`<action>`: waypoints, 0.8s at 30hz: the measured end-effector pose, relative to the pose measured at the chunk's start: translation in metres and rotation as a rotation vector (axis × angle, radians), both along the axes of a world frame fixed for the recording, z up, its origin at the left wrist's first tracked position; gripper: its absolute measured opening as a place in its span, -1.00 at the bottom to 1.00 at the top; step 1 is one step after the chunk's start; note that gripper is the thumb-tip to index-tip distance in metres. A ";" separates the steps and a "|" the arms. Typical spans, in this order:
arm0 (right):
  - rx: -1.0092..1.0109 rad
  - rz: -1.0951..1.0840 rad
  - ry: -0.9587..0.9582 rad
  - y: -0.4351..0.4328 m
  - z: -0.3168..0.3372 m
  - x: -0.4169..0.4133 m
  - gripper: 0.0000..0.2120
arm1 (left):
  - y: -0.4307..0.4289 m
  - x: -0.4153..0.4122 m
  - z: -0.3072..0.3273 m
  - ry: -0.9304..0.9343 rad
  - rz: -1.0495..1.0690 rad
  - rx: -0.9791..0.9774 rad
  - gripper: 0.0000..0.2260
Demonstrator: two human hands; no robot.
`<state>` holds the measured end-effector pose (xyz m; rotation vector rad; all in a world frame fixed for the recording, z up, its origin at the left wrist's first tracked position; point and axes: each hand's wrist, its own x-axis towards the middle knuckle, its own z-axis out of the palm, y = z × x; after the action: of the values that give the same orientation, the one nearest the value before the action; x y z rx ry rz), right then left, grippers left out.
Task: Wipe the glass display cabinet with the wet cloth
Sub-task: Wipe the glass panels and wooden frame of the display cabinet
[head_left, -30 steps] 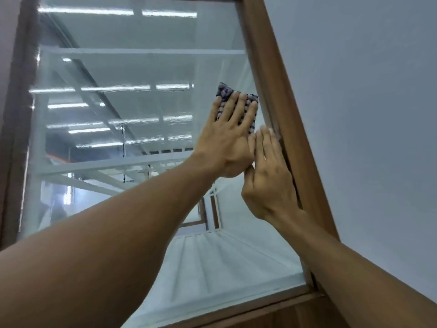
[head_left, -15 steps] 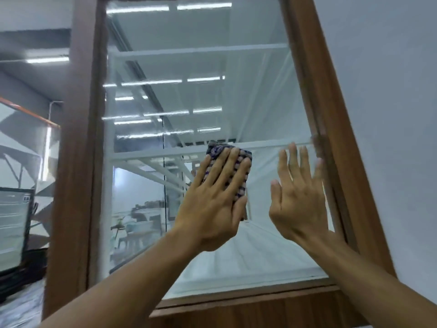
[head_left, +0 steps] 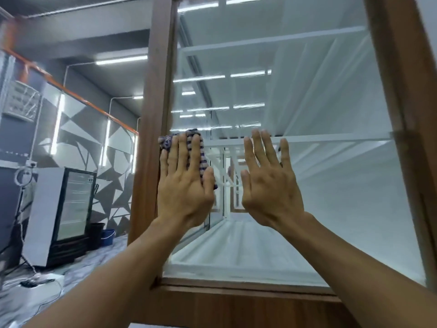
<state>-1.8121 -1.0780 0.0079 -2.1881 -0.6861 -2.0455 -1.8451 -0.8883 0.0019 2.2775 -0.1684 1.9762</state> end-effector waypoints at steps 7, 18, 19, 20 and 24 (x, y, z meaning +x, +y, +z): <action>0.123 0.021 0.007 -0.034 0.005 -0.002 -0.37 | -0.053 0.007 0.046 0.025 -0.018 0.279 -0.38; 0.278 0.019 -0.033 -0.114 -0.042 0.002 -0.39 | -0.149 0.014 0.071 0.064 0.017 0.384 -0.37; 0.283 0.022 -0.042 -0.116 -0.043 0.003 -0.39 | -0.168 0.016 0.073 0.060 -0.001 0.381 -0.37; 0.301 0.021 -0.041 -0.118 -0.045 0.003 -0.40 | -0.186 0.017 0.071 0.054 -0.012 0.416 -0.37; 0.410 0.020 -0.003 -0.137 -0.052 0.001 -0.39 | -0.193 0.016 0.050 0.072 0.016 0.660 -0.39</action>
<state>-1.8106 -1.2150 -0.0445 -1.9346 -0.2545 -1.9655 -1.8295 -1.0810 0.0521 2.7083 -0.9191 2.0580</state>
